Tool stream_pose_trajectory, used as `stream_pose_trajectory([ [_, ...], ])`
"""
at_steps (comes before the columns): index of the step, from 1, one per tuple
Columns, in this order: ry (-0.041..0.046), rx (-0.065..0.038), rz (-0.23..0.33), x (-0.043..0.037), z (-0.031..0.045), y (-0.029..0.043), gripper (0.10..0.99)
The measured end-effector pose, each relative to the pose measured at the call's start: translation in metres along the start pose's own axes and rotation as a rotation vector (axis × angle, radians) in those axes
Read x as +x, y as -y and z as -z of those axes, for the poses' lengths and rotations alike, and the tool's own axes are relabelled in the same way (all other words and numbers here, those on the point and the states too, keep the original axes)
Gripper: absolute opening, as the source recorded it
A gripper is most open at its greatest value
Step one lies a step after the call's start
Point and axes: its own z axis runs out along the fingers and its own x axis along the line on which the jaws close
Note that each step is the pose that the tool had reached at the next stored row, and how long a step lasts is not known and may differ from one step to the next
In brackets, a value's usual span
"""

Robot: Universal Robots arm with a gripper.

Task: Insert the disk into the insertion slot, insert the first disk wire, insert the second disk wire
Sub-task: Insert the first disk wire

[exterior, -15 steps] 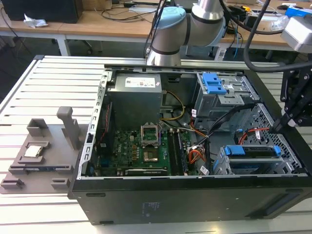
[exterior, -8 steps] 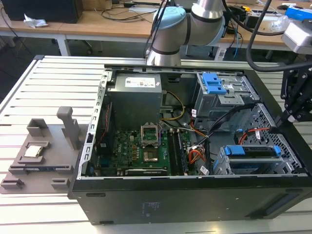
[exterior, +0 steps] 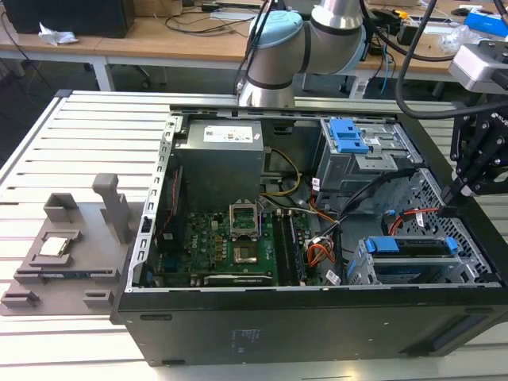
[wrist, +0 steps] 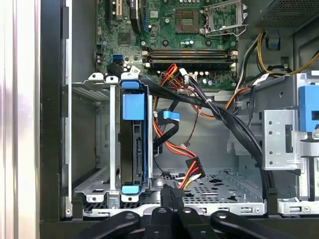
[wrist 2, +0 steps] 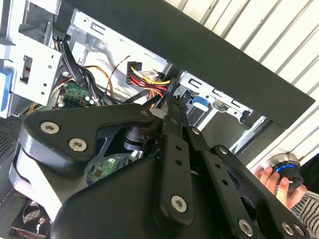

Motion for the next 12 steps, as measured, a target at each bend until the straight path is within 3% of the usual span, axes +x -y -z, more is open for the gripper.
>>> stream_pose_trajectory([
  [7,0.0,0.0,0.0,0.0,-0.0001,0.0,0.114],
  [9,-0.0001,0.0,0.0,0.0,-0.0001,0.0,0.235],
  [10,-0.002,0.0,0.0,-0.0001,-0.0002,0.0,0.302],
  [12,-0.0193,0.0,0.012,-0.0001,-0.0007,0.0,0.302],
])
